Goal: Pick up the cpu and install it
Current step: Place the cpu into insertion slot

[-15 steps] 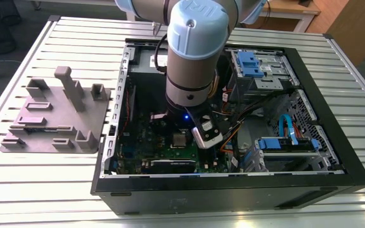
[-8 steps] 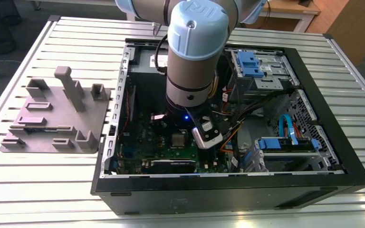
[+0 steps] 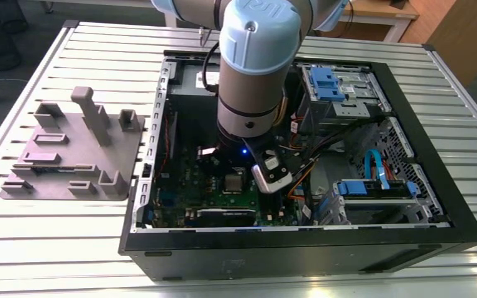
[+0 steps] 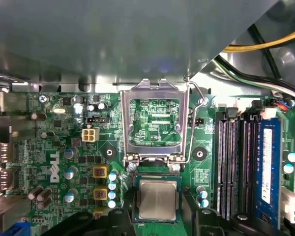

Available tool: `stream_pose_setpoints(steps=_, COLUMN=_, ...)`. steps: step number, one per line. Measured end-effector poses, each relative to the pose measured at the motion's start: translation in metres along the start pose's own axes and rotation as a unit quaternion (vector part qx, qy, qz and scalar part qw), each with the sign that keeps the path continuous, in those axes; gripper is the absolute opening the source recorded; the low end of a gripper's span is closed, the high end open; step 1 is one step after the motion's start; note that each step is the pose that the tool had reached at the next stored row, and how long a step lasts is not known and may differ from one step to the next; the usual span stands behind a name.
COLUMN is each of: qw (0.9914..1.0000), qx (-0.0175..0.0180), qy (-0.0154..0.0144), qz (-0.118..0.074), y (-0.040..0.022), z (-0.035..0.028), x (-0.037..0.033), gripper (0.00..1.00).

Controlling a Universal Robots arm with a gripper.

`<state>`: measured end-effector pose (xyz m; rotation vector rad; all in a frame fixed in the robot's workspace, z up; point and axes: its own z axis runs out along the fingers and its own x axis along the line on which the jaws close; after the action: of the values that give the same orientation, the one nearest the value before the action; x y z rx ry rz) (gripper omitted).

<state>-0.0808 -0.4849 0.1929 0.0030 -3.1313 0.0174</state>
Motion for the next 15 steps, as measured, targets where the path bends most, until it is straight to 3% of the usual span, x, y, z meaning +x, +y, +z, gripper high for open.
stream_pose_setpoints(steps=9, qw=1.00000, qx=0.0005, qy=0.0004, qz=0.000, y=-0.0009, z=0.0022, x=0.0000, gripper=0.48)
stream_pose_setpoints(steps=10, qw=1.00000, qx=0.0005, qy=0.0004, qz=0.000, y=-0.0011, z=0.0027, x=0.0000, gripper=0.42)
stream_pose_setpoints(steps=12, qw=1.00000, qx=0.0003, qy=0.0003, qz=0.000, y=-0.0013, z=0.0033, x=0.0000, gripper=0.41)
stream_pose_setpoints(steps=15, qw=1.00000, qx=-0.0008, qy=-0.0004, qz=0.000, y=-0.0015, z=0.0004, x=-0.0002, gripper=0.41)
